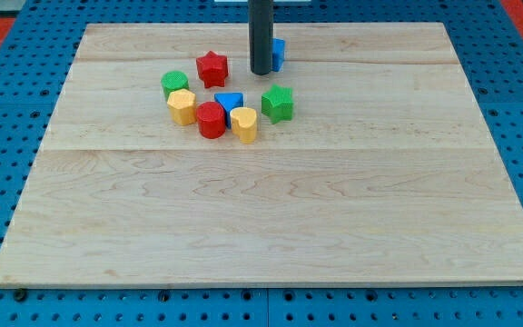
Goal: Push the green circle above the yellow hexagon
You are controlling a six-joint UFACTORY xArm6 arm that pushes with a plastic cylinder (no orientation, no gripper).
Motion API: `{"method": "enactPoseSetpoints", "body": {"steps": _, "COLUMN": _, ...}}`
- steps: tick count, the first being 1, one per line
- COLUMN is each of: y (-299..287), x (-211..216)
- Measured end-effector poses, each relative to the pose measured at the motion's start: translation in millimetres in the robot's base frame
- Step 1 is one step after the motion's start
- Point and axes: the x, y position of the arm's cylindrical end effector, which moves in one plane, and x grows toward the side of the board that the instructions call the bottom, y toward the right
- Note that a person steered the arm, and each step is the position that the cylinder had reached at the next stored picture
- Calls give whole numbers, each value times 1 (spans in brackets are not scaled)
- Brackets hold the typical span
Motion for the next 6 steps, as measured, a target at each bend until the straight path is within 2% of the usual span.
{"method": "enactPoseSetpoints", "body": {"steps": 1, "y": -31, "x": 51}}
{"method": "enactPoseSetpoints", "body": {"steps": 2, "y": -95, "x": 68}}
{"method": "enactPoseSetpoints", "body": {"steps": 4, "y": -120, "x": 26}}
{"method": "enactPoseSetpoints", "body": {"steps": 6, "y": -114, "x": 24}}
